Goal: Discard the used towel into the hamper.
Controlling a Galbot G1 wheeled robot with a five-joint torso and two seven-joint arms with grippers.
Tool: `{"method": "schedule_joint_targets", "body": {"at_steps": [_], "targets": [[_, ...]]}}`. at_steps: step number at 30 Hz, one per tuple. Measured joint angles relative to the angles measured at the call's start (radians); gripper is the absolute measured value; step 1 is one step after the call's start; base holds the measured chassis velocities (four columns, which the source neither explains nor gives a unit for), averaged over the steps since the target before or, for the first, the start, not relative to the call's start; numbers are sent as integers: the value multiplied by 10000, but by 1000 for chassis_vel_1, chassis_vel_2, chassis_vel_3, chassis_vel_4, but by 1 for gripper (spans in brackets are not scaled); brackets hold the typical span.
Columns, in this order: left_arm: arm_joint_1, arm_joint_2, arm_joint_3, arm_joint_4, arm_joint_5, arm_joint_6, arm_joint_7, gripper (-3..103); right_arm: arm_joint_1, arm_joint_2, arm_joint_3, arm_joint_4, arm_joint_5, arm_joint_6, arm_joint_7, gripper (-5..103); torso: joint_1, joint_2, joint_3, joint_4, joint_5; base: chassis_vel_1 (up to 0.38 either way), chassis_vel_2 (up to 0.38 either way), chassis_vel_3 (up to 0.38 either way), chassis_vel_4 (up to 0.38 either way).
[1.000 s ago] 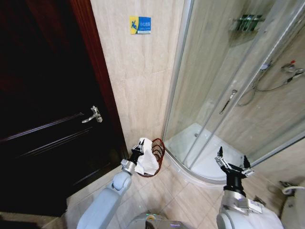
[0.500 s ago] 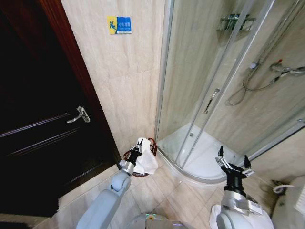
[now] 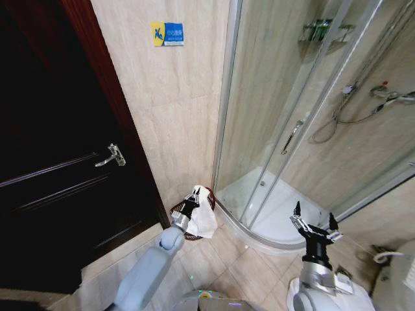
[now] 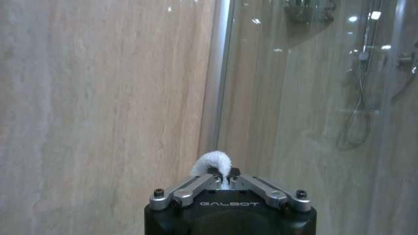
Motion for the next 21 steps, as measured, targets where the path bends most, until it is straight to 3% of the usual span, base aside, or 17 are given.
{"method": "schedule_joint_targets", "body": {"at_steps": [12, 21], "targets": [[-1811, -509, 359, 1798, -94, -323, 5, 2, 42, 247, -127, -140, -321, 180, -122, 100, 0, 0, 0, 0, -1, 0, 0, 0, 0], [-2578, -203, 410, 2038, -344, -307, -155, 2, 80, 522, -164, -285, -393, 503, -252, 100, 0, 0, 0, 0, 0, 0, 0, 0, 0]]}}
